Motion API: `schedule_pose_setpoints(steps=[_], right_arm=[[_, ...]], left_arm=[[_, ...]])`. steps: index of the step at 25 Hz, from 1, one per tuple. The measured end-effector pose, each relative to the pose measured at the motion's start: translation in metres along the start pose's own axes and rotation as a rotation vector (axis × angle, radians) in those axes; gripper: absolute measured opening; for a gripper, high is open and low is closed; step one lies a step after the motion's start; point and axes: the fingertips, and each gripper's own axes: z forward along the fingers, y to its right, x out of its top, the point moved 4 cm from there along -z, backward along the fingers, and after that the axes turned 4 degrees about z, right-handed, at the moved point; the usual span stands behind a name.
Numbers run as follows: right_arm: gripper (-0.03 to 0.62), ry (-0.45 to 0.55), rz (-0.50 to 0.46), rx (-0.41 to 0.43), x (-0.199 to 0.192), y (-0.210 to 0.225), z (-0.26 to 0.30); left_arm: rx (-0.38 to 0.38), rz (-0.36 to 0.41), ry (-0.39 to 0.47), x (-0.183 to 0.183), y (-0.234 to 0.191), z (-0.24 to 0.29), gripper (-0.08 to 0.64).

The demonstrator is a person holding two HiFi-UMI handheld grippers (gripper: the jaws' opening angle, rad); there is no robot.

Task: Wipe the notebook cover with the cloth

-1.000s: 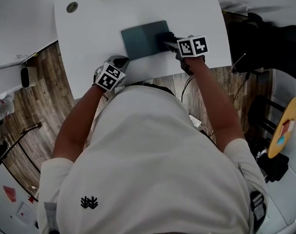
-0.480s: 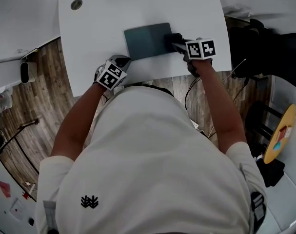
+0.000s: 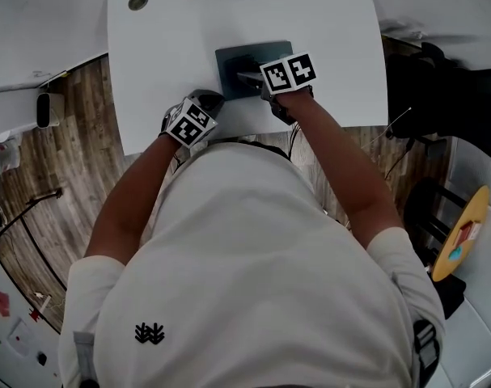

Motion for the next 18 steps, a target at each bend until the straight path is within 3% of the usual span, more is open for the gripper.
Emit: schedule_pose_setpoints(steps=[7,18], right_arm=[[0.135,-0.044,0.004,0.013,-0.002,-0.006,0.028],[0.135,-0.005,0.072,-0.048,-0.005,0.04,-0.011]], left_arm=[[0.001,0.0,-0.001,0.0,0.001,0.001,0.006],[-0.004,0.0,-0.001,-0.002,0.0,-0.002,0.006]])
